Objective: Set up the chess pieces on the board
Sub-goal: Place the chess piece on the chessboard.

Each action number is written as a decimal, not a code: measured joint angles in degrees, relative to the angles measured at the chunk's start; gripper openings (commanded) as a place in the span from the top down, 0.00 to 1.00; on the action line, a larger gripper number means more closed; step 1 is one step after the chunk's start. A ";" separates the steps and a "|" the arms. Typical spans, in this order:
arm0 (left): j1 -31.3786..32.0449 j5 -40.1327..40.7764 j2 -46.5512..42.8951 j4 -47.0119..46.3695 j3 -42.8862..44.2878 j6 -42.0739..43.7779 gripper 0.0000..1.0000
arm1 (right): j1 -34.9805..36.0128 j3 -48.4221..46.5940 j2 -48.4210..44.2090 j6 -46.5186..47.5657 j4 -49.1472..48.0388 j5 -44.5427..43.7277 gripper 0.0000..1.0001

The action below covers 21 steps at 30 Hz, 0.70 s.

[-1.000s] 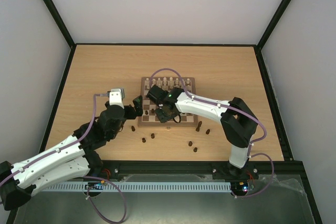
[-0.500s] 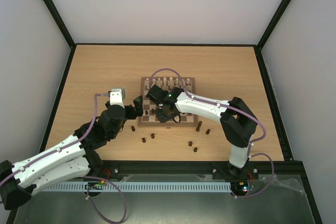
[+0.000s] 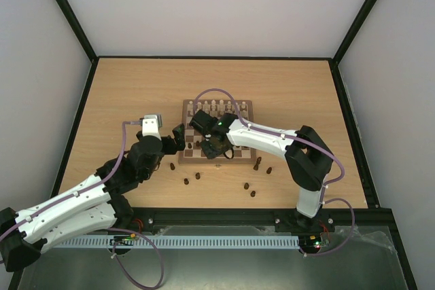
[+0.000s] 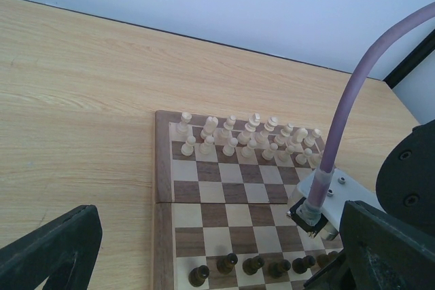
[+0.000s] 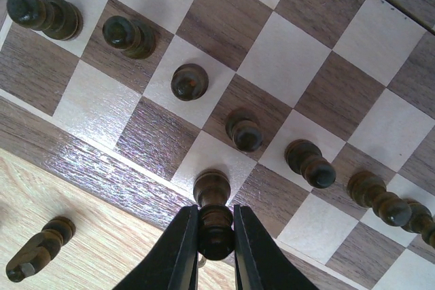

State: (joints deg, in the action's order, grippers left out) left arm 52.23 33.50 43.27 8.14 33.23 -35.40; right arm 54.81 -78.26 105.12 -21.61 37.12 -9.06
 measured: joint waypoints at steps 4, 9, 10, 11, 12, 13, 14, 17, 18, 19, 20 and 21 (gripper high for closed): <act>0.00 0.00 0.02 0.00 0.00 0.00 0.01 | 0.00 0.00 0.02 0.04 -0.13 0.07 0.84; 0.00 0.02 0.07 0.00 0.00 0.00 0.01 | 0.00 0.00 0.02 0.07 -0.26 0.07 0.79; 0.00 0.02 0.07 0.00 0.00 0.00 0.01 | 0.00 0.00 0.00 0.09 -0.26 0.07 0.79; 0.00 0.04 0.09 0.00 0.00 0.00 0.01 | 0.00 0.00 0.00 0.04 -0.26 0.07 0.78; 0.00 0.04 0.11 0.00 0.00 0.00 0.01 | 0.00 0.00 0.00 0.11 -0.28 0.07 0.77; 0.00 0.04 0.13 0.00 0.00 0.00 0.01 | 0.00 0.00 0.02 0.13 -0.28 0.07 0.76; 0.00 0.07 0.17 0.00 0.00 0.00 0.01 | 0.00 0.00 0.00 0.20 -0.28 0.07 0.76; 0.00 0.11 0.24 0.02 0.00 0.00 0.01 | 0.00 0.00 0.00 0.17 -0.31 0.11 0.73; 0.00 0.17 0.22 0.02 0.00 0.00 0.01 | 0.00 0.00 0.00 0.20 -0.31 0.13 0.72; 0.00 0.26 0.20 0.04 0.00 0.00 0.01 | 0.00 0.00 -0.02 0.20 -0.35 0.22 0.71; 0.00 0.35 0.13 0.04 0.00 0.00 0.01 | 0.00 0.00 -0.07 0.17 -0.39 0.31 0.70; 0.00 0.50 -0.07 0.02 -0.07 0.00 0.01 | 0.00 0.00 -0.22 0.11 -0.44 0.48 0.68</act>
State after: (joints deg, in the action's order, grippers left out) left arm 52.23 34.00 43.20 8.16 33.17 -35.40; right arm 54.81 -78.26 104.90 -21.50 36.69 -8.58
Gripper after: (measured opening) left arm 0.988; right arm 0.288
